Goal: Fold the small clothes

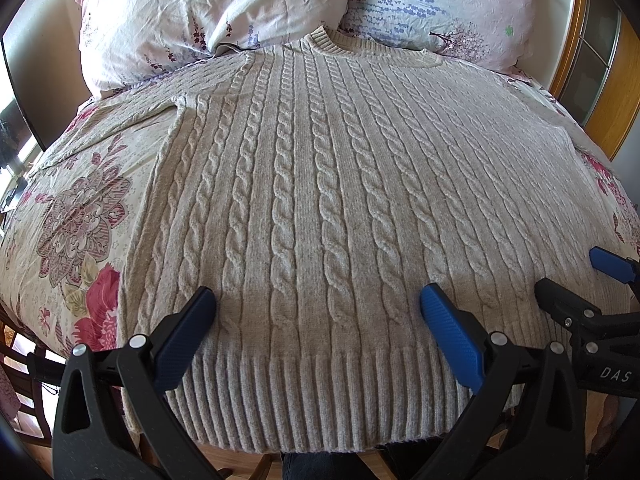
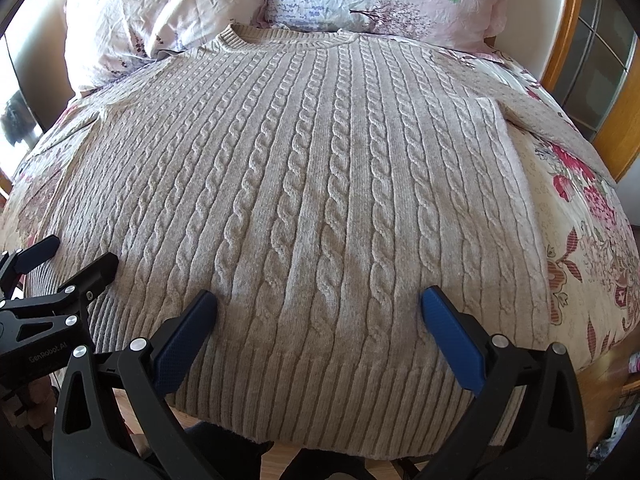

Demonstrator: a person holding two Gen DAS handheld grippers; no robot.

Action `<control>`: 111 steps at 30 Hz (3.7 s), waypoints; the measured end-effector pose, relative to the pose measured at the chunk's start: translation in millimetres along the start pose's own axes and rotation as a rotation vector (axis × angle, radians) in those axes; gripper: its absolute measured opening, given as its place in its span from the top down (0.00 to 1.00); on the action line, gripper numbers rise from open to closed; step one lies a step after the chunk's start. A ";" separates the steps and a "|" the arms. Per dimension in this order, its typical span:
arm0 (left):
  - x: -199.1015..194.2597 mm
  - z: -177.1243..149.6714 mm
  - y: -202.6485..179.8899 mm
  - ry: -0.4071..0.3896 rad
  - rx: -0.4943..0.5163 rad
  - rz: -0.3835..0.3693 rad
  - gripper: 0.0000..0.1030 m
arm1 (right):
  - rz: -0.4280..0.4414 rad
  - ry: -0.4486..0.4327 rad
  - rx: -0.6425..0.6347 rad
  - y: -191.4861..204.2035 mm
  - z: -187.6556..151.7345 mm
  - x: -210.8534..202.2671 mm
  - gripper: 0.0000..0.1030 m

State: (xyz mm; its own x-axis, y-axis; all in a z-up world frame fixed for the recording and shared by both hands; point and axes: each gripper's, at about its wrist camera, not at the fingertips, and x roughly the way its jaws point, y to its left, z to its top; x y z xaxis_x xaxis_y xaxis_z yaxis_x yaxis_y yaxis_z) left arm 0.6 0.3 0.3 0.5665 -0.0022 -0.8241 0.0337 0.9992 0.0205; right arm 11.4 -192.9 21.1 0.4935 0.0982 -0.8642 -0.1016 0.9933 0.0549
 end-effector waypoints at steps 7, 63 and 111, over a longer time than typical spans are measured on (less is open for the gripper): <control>2.1 6.3 1.8 0.013 0.009 -0.007 0.02 | 0.069 -0.082 0.171 -60.6 25.5 -15.4 0.01; 17.4 98.9 29.5 -0.095 -0.179 -0.196 0.02 | 0.241 -0.256 1.219 -330.8 70.7 58.0 0.89; 21.0 89.2 60.3 -0.058 -0.214 -0.120 0.02 | 0.484 -0.273 0.490 -162.4 165.5 53.3 0.90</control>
State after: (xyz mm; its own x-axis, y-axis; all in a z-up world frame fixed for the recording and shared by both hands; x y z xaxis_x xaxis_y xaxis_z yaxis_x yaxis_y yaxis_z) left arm 88.0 57.0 34.7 0.6150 -0.1177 -0.7797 -0.0676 0.9773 -0.2008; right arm 197.2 -339.0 48.8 0.6951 0.4802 -0.5350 0.0036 0.7419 0.6705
